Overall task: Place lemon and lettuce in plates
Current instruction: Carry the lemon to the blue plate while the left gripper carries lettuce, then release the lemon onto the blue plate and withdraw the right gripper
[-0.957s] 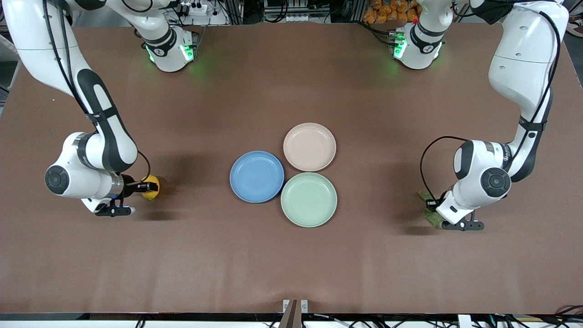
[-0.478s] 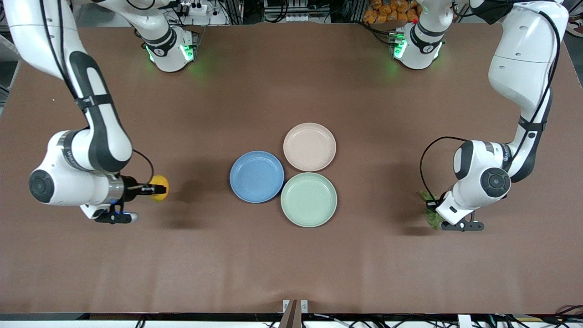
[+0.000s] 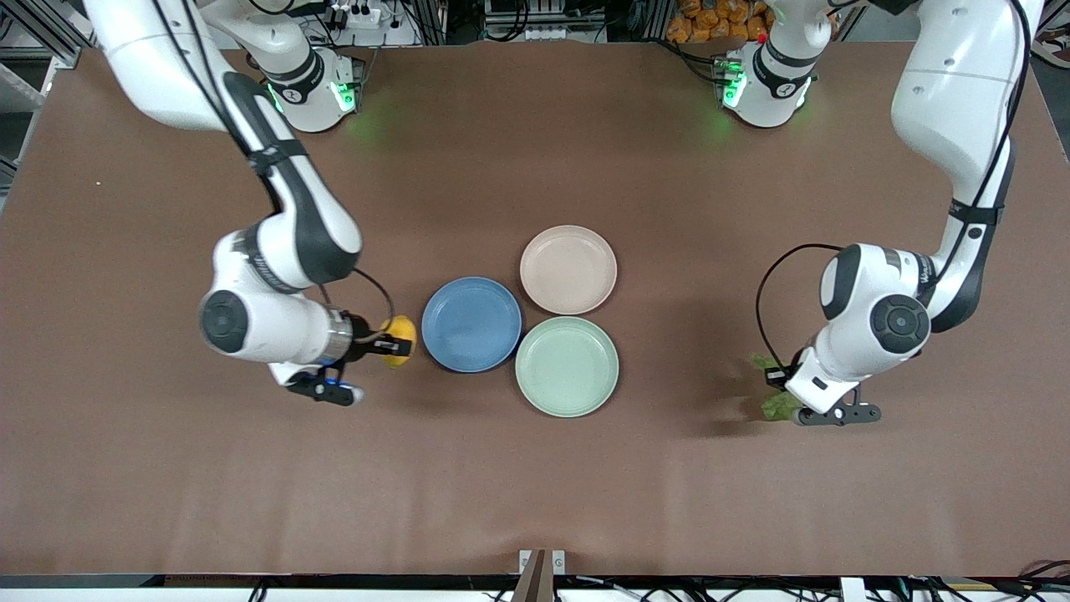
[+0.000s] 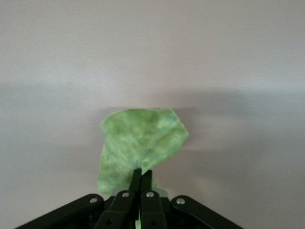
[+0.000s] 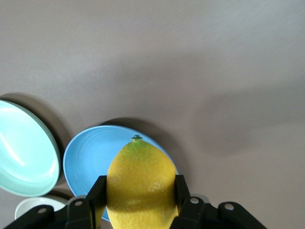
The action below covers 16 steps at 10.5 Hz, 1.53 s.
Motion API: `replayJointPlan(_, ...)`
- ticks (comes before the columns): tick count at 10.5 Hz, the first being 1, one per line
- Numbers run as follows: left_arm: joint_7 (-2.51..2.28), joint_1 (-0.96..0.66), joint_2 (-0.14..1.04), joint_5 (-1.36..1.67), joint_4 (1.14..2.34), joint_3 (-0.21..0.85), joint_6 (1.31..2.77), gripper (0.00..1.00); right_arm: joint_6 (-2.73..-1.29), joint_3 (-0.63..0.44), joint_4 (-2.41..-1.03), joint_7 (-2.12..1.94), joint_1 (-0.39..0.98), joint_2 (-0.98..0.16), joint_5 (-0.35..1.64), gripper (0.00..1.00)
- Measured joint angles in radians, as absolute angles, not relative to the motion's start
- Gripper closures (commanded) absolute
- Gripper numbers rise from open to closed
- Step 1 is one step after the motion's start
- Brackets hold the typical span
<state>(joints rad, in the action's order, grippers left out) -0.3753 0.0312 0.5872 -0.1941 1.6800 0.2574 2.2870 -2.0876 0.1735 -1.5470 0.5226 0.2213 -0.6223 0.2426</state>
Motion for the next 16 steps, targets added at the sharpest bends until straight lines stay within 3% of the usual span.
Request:
replayJointPlan(5, -0.843, -0.009, 0.547, -0.194, 1.657, 0.536, 2.237, 1.00, -2.168, 0.174, -1.542, 0.646, 0.322, -0.727, 0.243, 1.00)
replayJointPlan(6, -0.922, -0.048, 0.547, -0.194, 1.651, 0.551, 2.237, 1.00, -2.166, 0.175, -1.541, 0.649, 0.322, -0.732, 0.243, 0.41)
replayJointPlan(7, -0.993, -0.093, 0.547, -0.194, 1.643, 0.553, 2.237, 1.00, -2.164, 0.176, -1.541, 0.651, 0.323, -0.733, 0.243, 0.00)
replayJointPlan(12, -1.199, -0.258, 0.567, -0.194, 1.617, 0.549, 2.235, 1.00, -2.151, 0.171, -1.503, 0.628, 0.307, -0.721, 0.241, 0.00)
replayJointPlan(16, -1.261, -0.296, 0.642, -0.212, 1.644, 0.534, 2.227, 1.00, -1.986, 0.161, -1.472, 0.493, 0.151, -0.573, 0.240, 0.00)
